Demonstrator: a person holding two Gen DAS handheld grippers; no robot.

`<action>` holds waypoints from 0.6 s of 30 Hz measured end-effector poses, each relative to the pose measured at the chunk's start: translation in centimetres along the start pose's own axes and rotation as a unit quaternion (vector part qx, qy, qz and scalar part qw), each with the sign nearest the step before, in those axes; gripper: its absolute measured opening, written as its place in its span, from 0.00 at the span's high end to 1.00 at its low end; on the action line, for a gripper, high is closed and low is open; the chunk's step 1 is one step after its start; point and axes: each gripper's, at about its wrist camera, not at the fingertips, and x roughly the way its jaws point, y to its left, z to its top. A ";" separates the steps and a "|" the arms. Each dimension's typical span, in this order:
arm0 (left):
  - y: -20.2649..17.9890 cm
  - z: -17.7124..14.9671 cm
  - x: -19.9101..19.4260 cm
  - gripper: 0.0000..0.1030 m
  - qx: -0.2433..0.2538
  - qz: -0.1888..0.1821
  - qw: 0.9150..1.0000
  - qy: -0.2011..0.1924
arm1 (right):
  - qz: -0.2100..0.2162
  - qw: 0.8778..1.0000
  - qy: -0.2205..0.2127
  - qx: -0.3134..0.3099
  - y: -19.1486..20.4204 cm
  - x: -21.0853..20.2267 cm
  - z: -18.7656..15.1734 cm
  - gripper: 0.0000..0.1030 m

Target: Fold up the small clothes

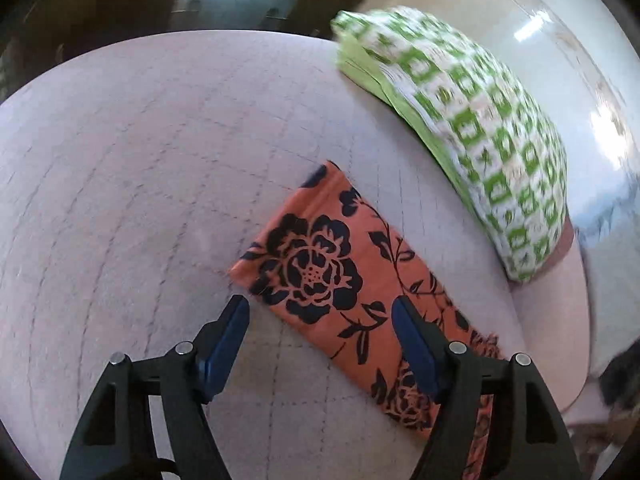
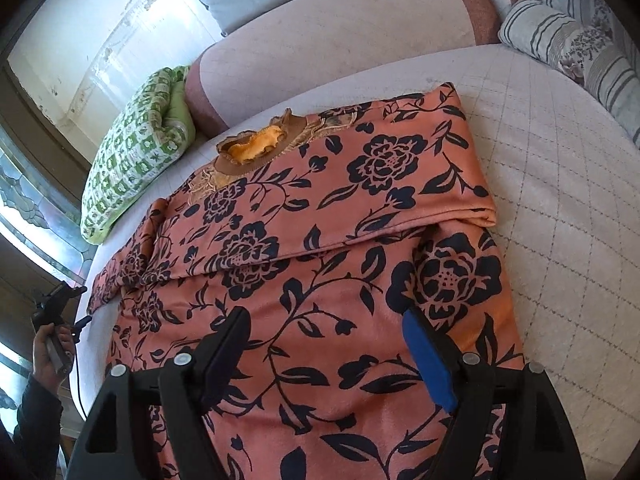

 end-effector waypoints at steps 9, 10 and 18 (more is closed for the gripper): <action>-1.6 0.9 1.5 0.48 0.087 0.084 0.992 -0.024 | 0.006 1.000 -0.006 0.012 -0.9 0.0 -0.1 0.22; -2.2 1.0 2.2 0.66 0.103 0.106 0.989 -0.019 | 0.006 1.000 -0.007 0.013 -1.0 0.0 -0.1 0.22; -9.8 -1.1 -3.0 0.88 0.213 0.063 0.971 -0.087 | 0.008 1.000 -0.022 0.018 -1.8 -0.7 -0.1 0.22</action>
